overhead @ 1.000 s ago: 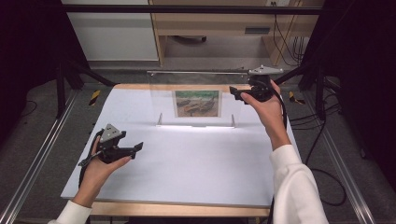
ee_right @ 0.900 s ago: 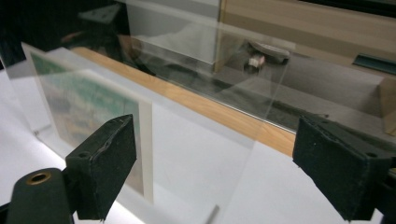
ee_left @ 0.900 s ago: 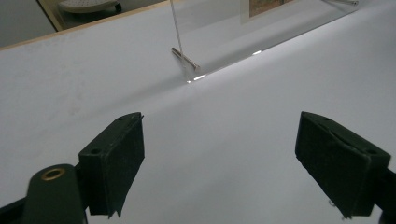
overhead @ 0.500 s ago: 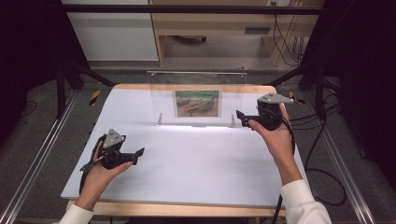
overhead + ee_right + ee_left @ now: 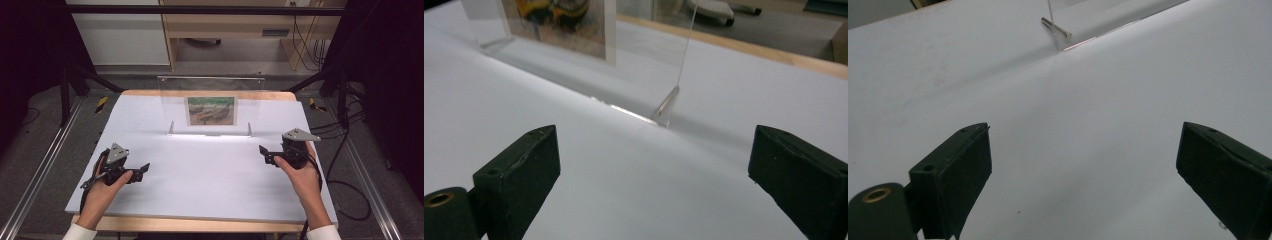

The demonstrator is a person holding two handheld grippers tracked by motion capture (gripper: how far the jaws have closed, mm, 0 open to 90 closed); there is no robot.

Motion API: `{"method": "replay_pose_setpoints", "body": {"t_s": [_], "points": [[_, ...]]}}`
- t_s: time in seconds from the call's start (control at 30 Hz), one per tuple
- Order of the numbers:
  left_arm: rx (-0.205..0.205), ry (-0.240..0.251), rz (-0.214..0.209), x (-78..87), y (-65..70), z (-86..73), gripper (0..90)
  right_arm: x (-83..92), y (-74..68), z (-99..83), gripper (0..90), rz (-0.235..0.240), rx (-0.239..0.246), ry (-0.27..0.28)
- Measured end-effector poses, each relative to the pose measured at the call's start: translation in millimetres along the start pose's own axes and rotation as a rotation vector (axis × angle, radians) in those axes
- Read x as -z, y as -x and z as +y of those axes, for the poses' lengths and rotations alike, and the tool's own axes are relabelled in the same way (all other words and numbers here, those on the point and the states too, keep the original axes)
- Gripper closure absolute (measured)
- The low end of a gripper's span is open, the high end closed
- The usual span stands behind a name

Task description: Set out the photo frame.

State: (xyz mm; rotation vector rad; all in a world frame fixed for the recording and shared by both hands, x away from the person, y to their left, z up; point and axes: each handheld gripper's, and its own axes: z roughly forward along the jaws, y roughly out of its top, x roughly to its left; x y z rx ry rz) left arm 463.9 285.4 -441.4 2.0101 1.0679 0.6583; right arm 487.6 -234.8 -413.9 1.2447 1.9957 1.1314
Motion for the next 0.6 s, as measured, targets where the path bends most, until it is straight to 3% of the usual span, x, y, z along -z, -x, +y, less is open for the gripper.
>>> {"method": "replay_pose_setpoints", "body": {"t_s": [0.13, 0.5, 0.6], "points": [[-0.010, -0.009, 0.030, 5.0, -2.3, -4.1, 7.4, 2.6, 0.3, -14.2, 7.5, -0.019, -0.023, -0.037], [-0.019, -0.046, 0.058, 8.3, -3.8, -16.5, 7.5, 2.0, -7.0, -47.8, 8.4, -0.067, 0.037, -0.172], [-0.020, -0.045, 0.061, 8.6, -5.0, -17.3, 7.4, 5.4, -9.8, -51.1, 9.1, -0.055, 0.015, -0.155]]}}
